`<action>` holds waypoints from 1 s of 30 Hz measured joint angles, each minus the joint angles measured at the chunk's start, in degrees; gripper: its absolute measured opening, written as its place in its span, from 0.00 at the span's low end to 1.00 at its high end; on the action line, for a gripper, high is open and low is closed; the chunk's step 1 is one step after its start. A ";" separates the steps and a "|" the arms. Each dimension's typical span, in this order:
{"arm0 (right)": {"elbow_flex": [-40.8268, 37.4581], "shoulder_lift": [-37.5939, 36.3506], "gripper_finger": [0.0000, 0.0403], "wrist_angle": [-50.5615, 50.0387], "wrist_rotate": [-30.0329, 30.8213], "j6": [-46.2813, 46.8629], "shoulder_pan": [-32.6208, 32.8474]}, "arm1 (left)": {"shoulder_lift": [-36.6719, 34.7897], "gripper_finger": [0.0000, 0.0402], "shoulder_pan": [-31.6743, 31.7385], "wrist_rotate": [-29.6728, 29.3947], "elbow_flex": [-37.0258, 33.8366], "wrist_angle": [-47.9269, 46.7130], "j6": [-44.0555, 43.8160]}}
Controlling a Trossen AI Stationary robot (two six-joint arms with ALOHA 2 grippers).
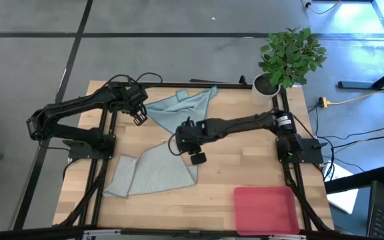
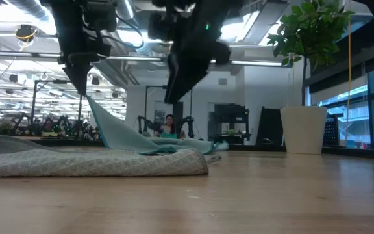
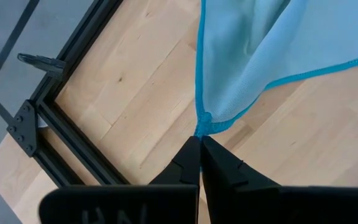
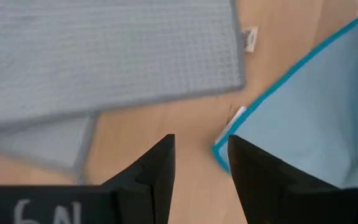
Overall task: Roll microfiber towels into tight, uniform cylinder then place into a basket
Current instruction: Fold the blue towel
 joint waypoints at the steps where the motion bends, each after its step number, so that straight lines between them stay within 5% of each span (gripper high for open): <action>1: -1.72 0.00 0.37 3.09 0.16 0.16 0.00 | 0.00 0.00 -0.01 0.20 0.00 0.00 0.00; 9: -12.80 0.00 0.37 19.37 1.75 -1.56 -0.14 | 0.00 0.00 -0.01 0.35 0.00 0.00 -0.07; 15: -17.72 0.00 0.37 22.38 7.67 -1.99 -0.68 | 0.00 0.00 0.00 0.41 0.00 0.02 -0.11; 30: -22.45 -0.07 0.31 28.66 7.13 -1.69 -3.94 | 0.00 0.00 0.00 0.43 0.00 0.03 -0.22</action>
